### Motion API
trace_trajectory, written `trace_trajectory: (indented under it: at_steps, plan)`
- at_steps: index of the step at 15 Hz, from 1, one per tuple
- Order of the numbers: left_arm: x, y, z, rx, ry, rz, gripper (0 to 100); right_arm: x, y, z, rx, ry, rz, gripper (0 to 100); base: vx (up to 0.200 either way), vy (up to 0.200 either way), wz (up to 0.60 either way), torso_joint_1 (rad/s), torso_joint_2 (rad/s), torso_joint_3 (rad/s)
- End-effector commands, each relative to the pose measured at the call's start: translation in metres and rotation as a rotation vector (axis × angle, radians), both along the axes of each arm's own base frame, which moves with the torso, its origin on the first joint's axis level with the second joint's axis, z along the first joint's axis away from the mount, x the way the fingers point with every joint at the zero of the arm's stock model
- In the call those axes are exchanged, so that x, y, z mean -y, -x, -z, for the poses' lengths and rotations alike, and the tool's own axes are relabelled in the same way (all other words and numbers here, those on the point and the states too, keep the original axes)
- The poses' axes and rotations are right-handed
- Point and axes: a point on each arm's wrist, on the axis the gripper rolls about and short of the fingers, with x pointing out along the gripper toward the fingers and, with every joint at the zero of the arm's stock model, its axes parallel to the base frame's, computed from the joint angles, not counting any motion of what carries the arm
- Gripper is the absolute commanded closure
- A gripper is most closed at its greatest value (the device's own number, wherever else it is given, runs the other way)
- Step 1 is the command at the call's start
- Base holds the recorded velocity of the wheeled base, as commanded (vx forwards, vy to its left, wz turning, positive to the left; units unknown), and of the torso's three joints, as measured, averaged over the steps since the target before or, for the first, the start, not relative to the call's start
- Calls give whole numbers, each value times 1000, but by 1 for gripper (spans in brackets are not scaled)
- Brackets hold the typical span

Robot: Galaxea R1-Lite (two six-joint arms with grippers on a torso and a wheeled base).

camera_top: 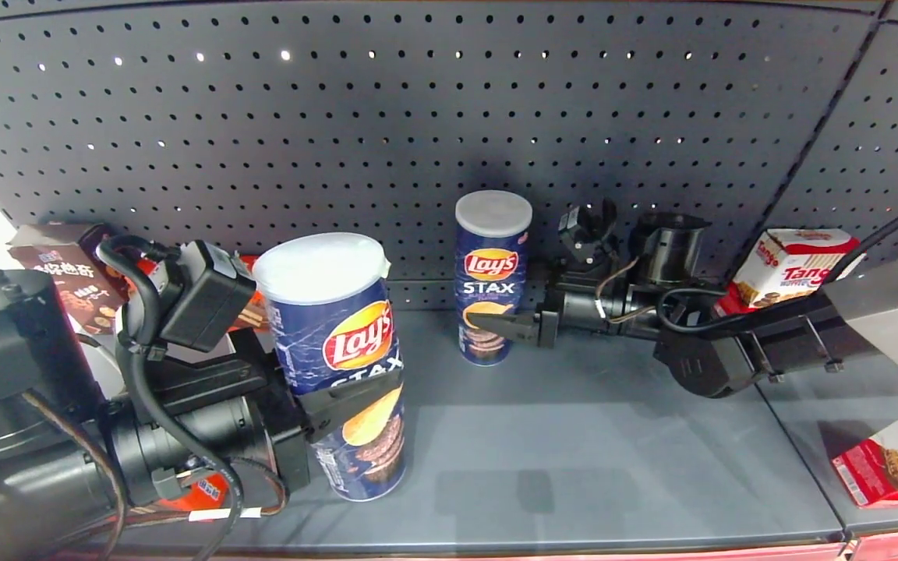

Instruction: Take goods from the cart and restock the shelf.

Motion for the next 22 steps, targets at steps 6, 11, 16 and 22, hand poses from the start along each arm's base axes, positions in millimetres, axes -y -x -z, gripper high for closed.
trace_trajectory:
  at_steps: [6,11,16,22]
  plan:
    - [-1,0,1,-2,-1,-3,100,-20,-22,23,19,-5,32,100,0,0,0,0,0,0]
    - [-5,2,3,-9,-5,-17,100,-18,-16,16,23,-10,38,100,0,0,0,0,0,0]
    - [-5,3,5,-16,-9,-17,100,-8,32,-24,50,-31,1,100,0,0,0,0,0,0]
    - [-6,3,6,-18,-9,-17,100,12,130,-14,-1,1,-114,100,0,0,0,0,0,0]
